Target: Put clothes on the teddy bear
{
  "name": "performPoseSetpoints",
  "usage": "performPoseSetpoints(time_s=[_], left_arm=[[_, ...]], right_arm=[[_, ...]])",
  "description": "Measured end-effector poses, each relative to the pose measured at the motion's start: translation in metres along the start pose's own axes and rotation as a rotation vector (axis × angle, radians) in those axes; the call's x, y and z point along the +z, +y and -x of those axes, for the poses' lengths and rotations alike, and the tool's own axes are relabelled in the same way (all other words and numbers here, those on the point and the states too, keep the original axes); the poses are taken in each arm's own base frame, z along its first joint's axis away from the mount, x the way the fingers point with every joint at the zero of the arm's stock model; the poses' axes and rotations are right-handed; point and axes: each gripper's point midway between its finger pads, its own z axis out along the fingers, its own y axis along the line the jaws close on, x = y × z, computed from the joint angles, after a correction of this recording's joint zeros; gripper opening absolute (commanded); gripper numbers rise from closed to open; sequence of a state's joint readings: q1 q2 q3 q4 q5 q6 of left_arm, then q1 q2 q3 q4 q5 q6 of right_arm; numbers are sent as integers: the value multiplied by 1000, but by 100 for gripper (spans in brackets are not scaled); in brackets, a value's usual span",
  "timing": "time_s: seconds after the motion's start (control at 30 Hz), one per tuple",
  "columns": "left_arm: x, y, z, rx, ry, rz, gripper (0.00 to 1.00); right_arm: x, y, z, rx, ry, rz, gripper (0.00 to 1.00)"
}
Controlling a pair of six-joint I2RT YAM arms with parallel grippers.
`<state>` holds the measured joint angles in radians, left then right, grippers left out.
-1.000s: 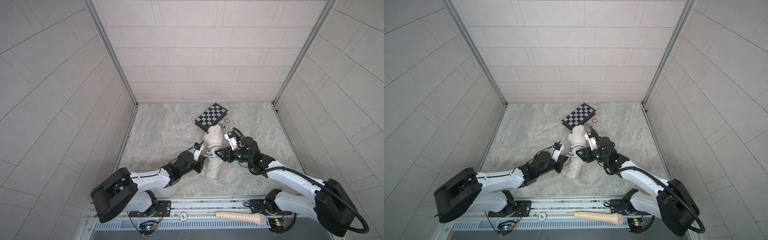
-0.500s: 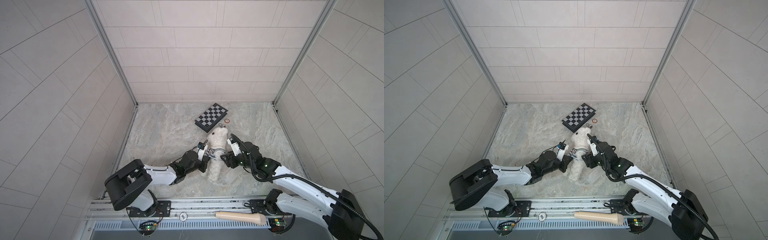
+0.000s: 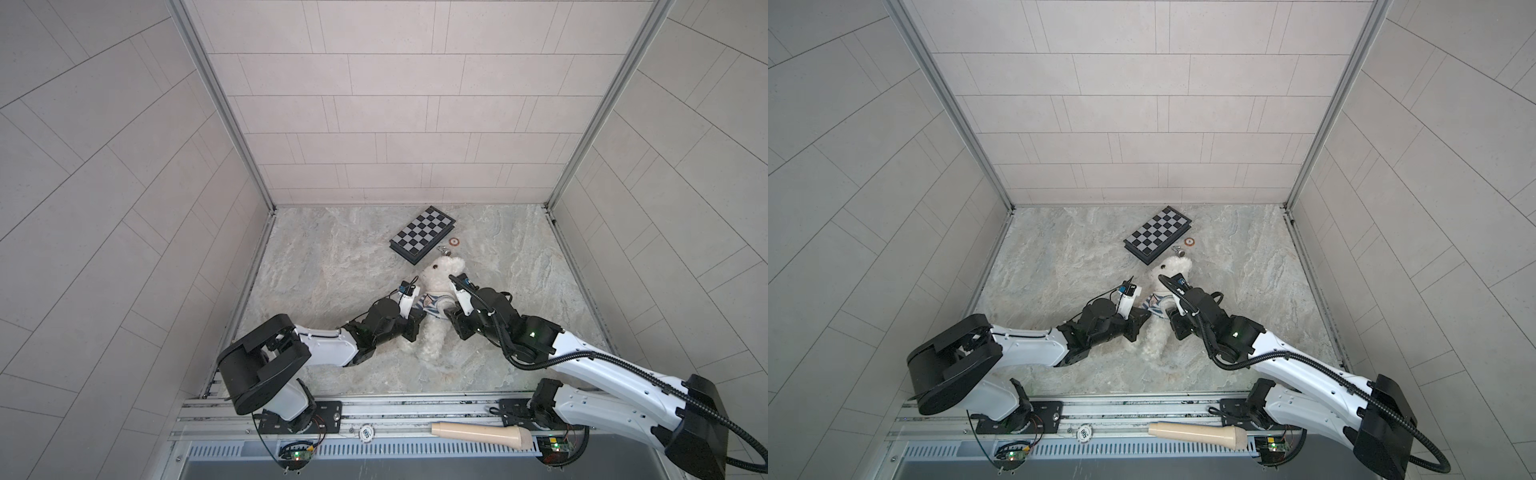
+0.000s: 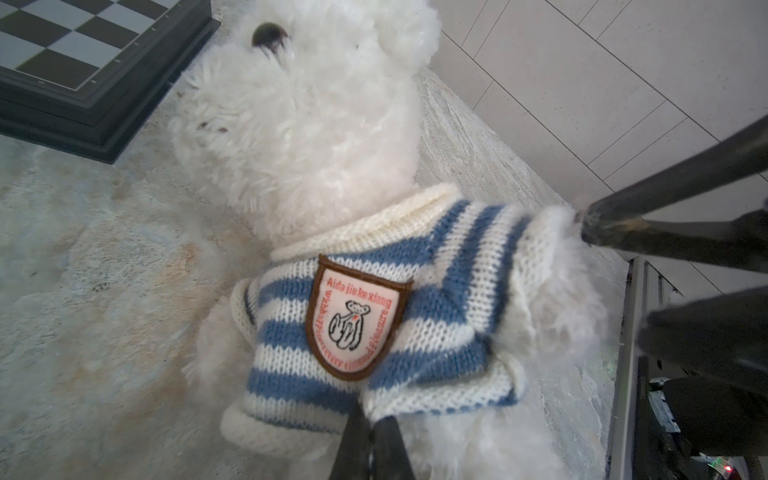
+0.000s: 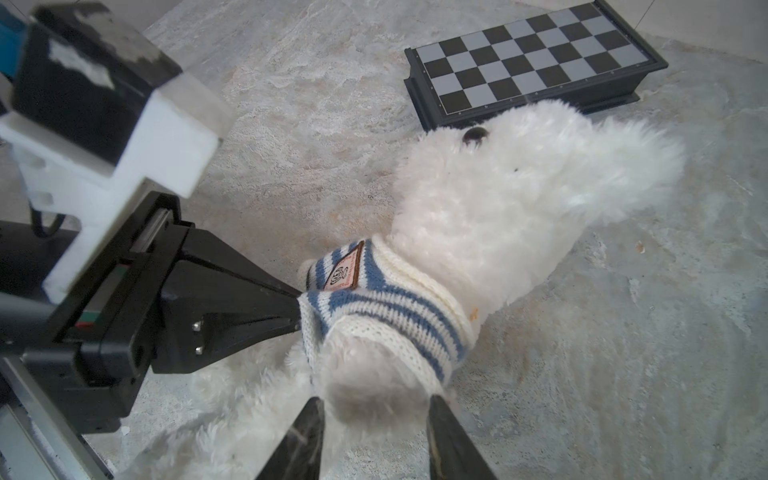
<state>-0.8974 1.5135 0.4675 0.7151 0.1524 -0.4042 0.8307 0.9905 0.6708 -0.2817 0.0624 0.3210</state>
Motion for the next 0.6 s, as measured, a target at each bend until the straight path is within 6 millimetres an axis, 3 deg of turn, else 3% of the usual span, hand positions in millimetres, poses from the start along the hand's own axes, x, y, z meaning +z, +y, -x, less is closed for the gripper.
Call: performPoseSetpoints(time_s=[0.6], left_arm=[[2, -2, 3, 2, -9, -8, 0]], right_arm=[[18, 1, -12, -65, 72, -33, 37]])
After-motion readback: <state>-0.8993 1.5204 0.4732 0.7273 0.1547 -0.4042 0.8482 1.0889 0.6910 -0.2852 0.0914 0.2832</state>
